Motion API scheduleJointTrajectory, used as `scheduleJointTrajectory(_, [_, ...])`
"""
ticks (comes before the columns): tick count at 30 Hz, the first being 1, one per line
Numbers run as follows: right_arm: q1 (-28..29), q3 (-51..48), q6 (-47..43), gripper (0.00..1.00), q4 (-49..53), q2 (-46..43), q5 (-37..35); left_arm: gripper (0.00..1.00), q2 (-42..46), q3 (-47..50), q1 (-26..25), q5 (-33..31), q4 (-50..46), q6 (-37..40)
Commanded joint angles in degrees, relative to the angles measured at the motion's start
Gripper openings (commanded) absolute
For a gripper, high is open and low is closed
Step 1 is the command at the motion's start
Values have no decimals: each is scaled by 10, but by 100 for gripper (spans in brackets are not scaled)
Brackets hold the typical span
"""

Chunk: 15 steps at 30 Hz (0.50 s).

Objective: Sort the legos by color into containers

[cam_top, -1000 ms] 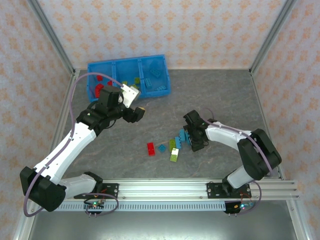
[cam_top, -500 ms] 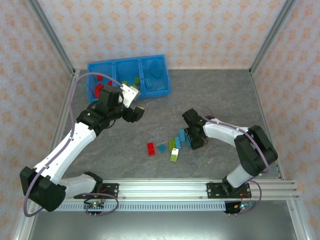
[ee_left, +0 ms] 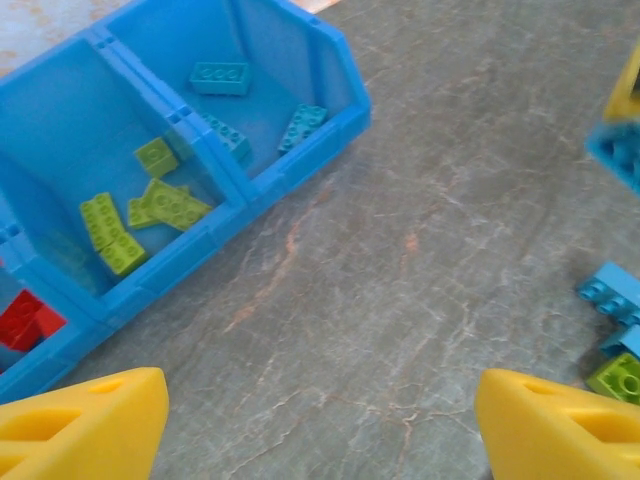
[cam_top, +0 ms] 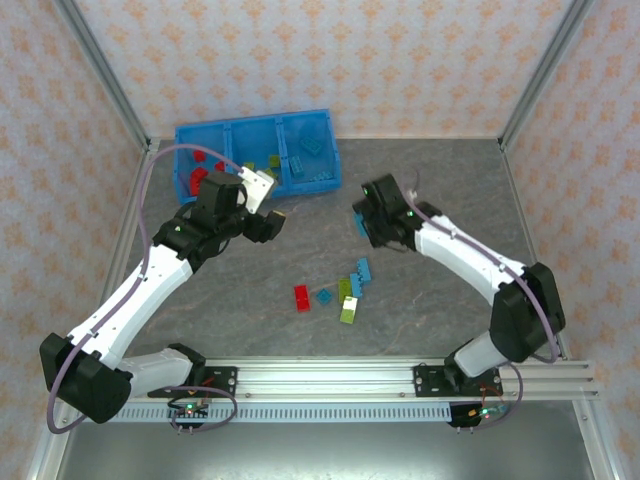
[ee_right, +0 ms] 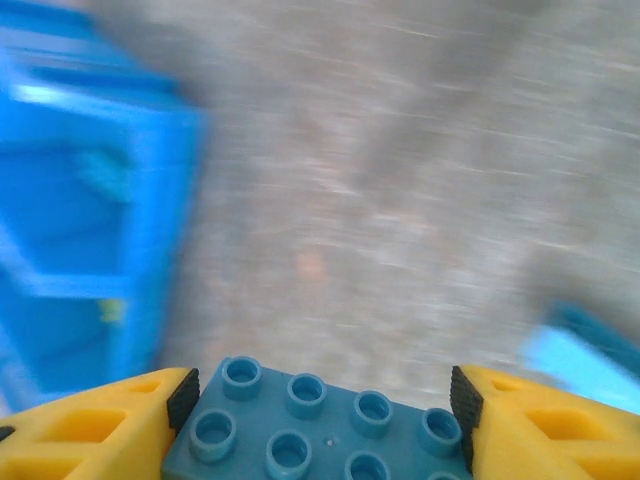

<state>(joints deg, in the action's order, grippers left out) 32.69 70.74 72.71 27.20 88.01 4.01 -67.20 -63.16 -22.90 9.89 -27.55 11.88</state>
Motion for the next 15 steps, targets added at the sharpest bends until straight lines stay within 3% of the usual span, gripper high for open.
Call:
scheduleJointTrajectory(1, [-3,114,-95,65,-18,91,-39,81,24,13,-1,-65,27,-15])
scheduleJointTrajectory(5, [-17,287,-140,65,-18,230,-36,81,42,31,-1,-87,44,-18])
scheduleJointTrajectory(11, [-26,636,-186,66,69,478,-12,81,41,35,-1,-102,47,-15])
scheduleJointTrajectory(15, [-28,825,-183,79,117,595,19,81,42,37,-1,-104,50,-16])
